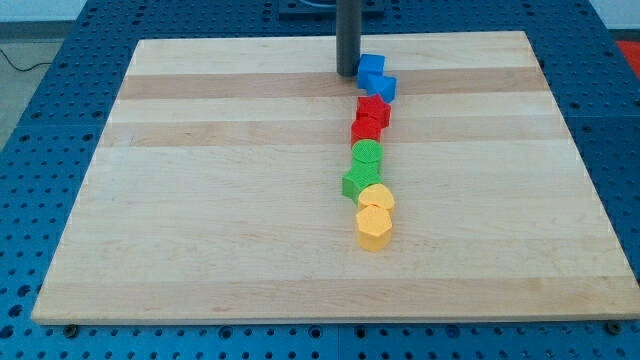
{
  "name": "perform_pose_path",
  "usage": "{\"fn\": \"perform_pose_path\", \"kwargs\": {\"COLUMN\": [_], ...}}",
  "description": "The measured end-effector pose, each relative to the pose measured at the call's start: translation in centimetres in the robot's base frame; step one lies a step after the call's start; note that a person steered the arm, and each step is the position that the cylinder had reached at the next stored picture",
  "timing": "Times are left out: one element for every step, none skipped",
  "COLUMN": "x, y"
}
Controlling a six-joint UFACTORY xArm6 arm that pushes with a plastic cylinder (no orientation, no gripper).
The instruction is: Keep blue cube above blue triangle
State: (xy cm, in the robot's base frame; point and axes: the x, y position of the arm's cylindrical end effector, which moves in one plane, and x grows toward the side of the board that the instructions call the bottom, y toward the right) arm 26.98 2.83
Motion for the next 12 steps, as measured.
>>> {"fn": "perform_pose_path", "kwargs": {"x": [-1.0, -4.4, -5.5, -5.4, -4.1, -2.5, -1.4, -1.3, -1.3, -2.3, -3.3, -3.0], "y": [0.4, -2.0, -1.0, 0.3, 0.7, 0.8, 0.8, 0.8, 0.8, 0.8, 1.8, 3.4]}}
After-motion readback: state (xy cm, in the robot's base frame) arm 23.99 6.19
